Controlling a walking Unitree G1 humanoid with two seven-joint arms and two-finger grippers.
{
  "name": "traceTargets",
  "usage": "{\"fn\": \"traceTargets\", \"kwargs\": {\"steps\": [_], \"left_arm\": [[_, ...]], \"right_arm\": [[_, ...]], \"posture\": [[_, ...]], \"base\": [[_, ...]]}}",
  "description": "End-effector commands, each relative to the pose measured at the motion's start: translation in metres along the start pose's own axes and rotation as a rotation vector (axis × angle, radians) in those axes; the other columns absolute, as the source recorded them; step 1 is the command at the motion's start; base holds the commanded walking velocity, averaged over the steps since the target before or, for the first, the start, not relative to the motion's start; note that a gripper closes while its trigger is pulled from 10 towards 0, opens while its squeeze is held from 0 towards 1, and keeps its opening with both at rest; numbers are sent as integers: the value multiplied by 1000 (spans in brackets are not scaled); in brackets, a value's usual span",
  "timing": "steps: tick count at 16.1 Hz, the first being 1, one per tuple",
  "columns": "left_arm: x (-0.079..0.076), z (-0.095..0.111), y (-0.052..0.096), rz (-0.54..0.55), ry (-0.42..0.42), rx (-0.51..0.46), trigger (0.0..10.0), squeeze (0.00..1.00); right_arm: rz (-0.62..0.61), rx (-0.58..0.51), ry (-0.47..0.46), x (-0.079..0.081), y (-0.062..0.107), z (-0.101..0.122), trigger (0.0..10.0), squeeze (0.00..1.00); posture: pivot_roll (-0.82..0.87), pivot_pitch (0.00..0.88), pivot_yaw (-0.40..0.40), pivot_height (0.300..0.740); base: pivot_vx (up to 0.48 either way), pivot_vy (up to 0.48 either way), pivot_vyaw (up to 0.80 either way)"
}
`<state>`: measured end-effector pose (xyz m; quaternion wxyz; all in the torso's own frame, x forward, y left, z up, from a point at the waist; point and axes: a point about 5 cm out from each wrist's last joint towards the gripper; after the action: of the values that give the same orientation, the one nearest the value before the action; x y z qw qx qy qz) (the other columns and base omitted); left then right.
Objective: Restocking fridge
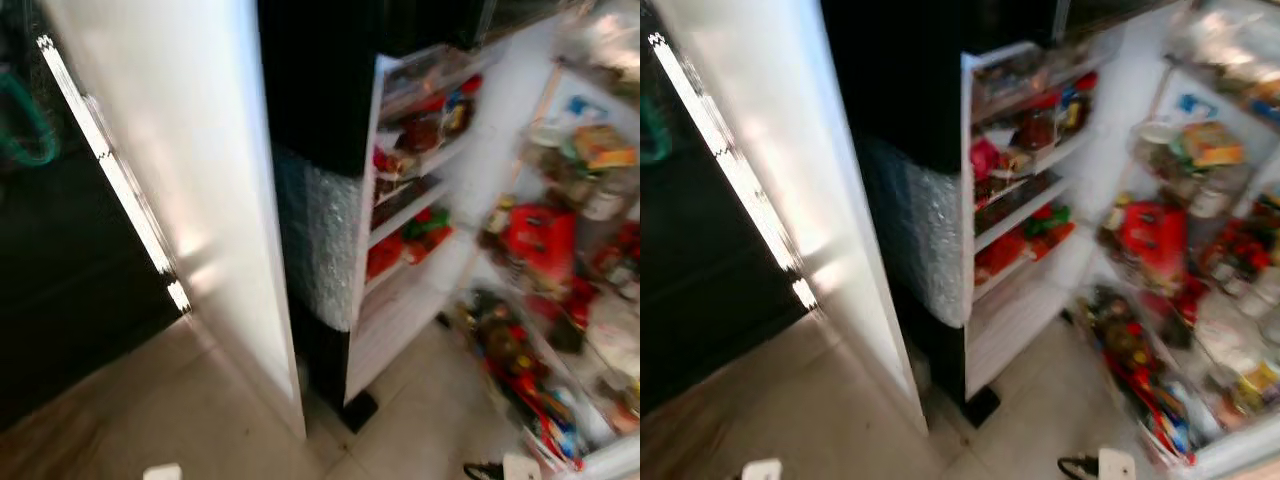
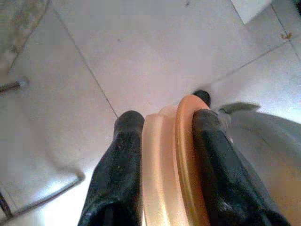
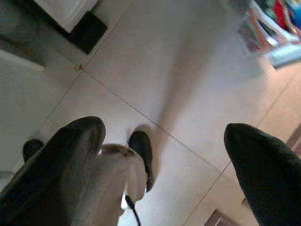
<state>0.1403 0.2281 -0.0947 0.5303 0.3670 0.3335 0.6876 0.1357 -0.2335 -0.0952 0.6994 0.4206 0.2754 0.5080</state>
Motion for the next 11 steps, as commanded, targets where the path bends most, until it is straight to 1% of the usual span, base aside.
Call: {"fn": "traceTargets", "kwargs": {"steps": [1, 3, 4, 8, 9, 11], "left_arm": [[1, -10, 2, -12, 5, 38, 10000, 0], [6, -9, 2, -6, 9, 35, 10000, 0], [8, -8, 1, -5, 9, 33, 10000, 0], [16, -3, 1, 3, 14, 22, 10000, 0], [17, -3, 1, 4, 15, 21, 10000, 0], [17, -3, 1, 3, 15, 22, 10000, 0]], "right_arm": [[34, 5, 17, 7, -1, 1, 10000, 0], [29, -2, 23, 7, -1, 1, 10000, 0], [21, -8, 45, 7, -1, 2, 10000, 0], [27, -8, 44, 7, -1, 3, 10000, 0], [27, -4, 39, 7, -1, 3, 10000, 0], [9, -1, 47, 6, -1, 3, 10000, 0]], "posture": [[21, 0, 22, 740], [21, 0, 21, 740], [21, 0, 22, 740], [22, 0, 21, 740], [24, 0, 21, 740], [22, 0, 21, 740]], "base": [[0, -428, 519], [0, -428, 0], [0, -428, 800], [0, -428, 800], [0, -428, 413], [0, -429, 0]]}}
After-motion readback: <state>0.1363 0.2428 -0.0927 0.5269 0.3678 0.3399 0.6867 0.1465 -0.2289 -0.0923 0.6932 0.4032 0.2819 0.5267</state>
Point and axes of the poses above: a point about 5 cm out from each wrist's last joint towards the gripper, its own y axis pointing back from the gripper into the wrist, its own z axis along the axis of the wrist's last joint, x = y × z, and after that the axes turned 3 degrees about -y, right-handed
